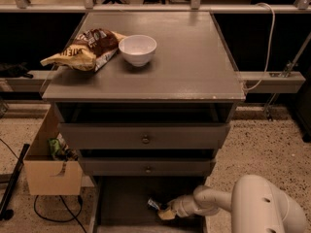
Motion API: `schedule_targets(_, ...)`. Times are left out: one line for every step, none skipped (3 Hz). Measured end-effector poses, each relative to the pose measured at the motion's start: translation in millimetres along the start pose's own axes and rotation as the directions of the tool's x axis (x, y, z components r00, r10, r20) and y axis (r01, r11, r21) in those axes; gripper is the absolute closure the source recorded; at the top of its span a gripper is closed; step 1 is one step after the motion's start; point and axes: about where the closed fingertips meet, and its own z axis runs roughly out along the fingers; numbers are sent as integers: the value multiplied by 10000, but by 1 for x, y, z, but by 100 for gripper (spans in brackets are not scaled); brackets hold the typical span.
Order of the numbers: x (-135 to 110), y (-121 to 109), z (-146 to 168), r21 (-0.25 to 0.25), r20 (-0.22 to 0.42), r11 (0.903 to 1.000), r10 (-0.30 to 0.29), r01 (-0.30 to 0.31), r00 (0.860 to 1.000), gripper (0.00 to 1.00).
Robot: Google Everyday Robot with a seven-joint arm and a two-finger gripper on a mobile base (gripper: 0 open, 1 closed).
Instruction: Place redbull can into bottom drawer
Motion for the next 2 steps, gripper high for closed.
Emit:
schedule_targets(0, 0, 0, 0, 0, 10000, 0, 0, 10000, 50)
schedule_targets(0, 0, 0, -1, 0, 10000, 0, 0, 10000, 19)
